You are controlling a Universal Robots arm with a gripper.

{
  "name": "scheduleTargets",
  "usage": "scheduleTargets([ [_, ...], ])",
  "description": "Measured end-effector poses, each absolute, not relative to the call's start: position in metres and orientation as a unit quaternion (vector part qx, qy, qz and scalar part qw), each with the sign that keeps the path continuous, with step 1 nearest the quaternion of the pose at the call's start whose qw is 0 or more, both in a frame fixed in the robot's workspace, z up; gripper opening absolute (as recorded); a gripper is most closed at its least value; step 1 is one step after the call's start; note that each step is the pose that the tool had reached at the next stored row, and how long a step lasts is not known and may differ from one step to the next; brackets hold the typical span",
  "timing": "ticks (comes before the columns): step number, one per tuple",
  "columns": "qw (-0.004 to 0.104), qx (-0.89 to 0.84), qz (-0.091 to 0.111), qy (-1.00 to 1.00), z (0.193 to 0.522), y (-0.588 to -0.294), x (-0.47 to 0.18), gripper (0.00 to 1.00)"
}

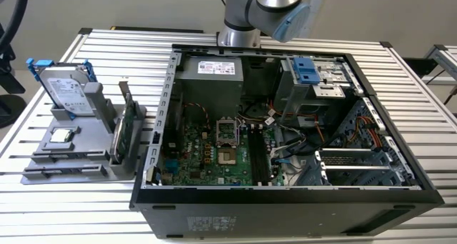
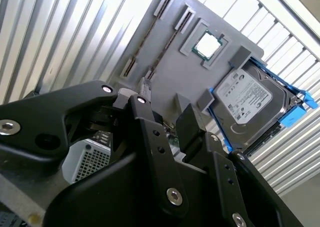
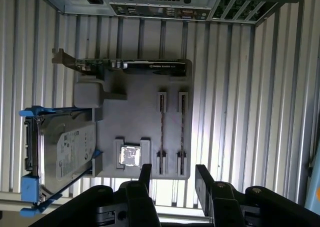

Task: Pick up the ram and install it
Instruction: 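Pick up the ram and move it above insertion slot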

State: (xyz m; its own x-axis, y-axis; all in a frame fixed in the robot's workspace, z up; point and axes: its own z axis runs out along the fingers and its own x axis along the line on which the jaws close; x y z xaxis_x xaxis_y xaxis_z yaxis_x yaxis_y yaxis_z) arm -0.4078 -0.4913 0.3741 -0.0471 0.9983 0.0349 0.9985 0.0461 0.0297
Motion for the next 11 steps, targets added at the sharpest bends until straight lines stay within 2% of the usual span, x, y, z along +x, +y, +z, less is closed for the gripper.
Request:
scheduleTargets([
  [11, 0.002, -0.69, -0.023, -0.724, 0.3723, -0.4913, -0.4078, 1.0],
])
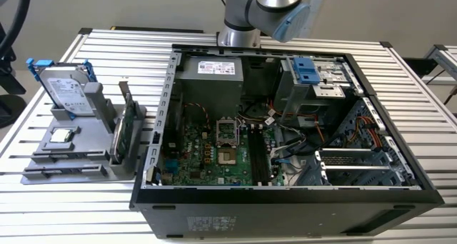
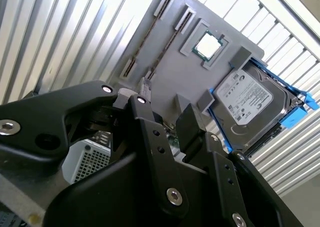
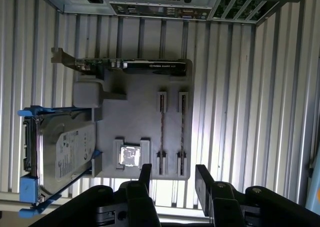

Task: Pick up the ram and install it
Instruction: 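Pick up the ram and move it above insertion slot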

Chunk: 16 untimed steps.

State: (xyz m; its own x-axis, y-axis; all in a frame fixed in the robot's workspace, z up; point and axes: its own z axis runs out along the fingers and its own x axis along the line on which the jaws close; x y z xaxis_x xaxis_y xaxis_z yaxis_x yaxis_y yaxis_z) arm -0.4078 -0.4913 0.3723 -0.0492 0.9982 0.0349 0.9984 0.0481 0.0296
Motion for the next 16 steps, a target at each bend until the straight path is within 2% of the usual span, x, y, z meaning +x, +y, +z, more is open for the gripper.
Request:
scheduleTargets([
  [16, 0.002, -0.688, -0.023, -0.725, 0.3696, -0.4913, -0.4078, 1.0],
])
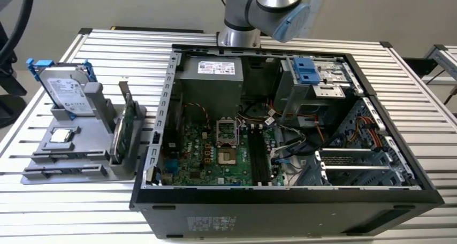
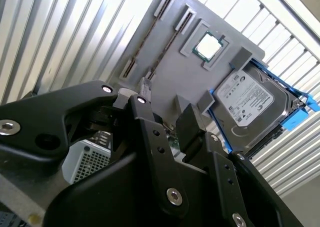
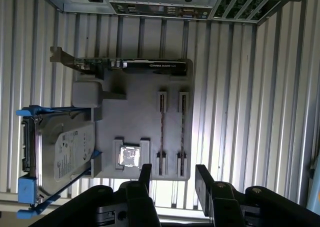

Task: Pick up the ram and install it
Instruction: 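Pick up the ram and move it above insertion slot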

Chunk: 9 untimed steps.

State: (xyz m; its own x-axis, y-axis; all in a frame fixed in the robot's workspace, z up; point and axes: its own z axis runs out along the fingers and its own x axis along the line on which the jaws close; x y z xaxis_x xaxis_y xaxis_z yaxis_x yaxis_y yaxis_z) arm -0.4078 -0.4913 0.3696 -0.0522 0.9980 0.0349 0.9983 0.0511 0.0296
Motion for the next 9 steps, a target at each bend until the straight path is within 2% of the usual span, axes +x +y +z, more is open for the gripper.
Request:
scheduleTargets([
  [9, 0.002, -0.687, -0.023, -0.726, 0.3673, -0.4913, -0.4078, 1.0],
])
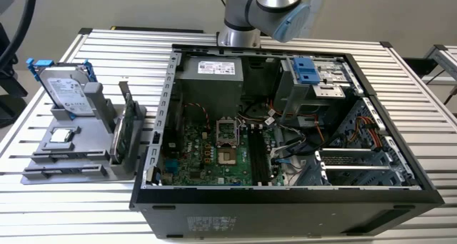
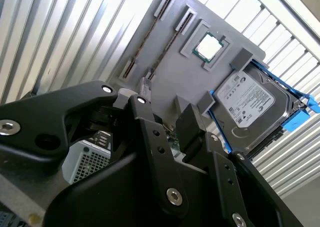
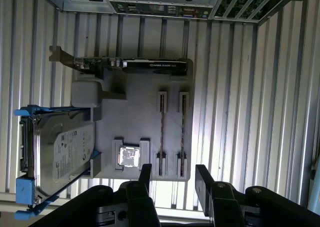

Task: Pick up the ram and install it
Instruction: 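Pick up the ram and move it above insertion slot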

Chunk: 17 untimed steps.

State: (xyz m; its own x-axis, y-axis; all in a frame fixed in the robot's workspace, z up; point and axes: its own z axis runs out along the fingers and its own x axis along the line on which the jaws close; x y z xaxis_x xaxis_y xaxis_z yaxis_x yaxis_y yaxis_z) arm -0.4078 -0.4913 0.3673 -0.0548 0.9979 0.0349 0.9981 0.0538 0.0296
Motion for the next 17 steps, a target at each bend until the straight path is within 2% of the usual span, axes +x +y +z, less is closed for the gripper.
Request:
scheduleTargets([
  [17, 0.003, -0.686, -0.023, -0.728, 0.361, -0.4913, -0.4078, 1.0],
])
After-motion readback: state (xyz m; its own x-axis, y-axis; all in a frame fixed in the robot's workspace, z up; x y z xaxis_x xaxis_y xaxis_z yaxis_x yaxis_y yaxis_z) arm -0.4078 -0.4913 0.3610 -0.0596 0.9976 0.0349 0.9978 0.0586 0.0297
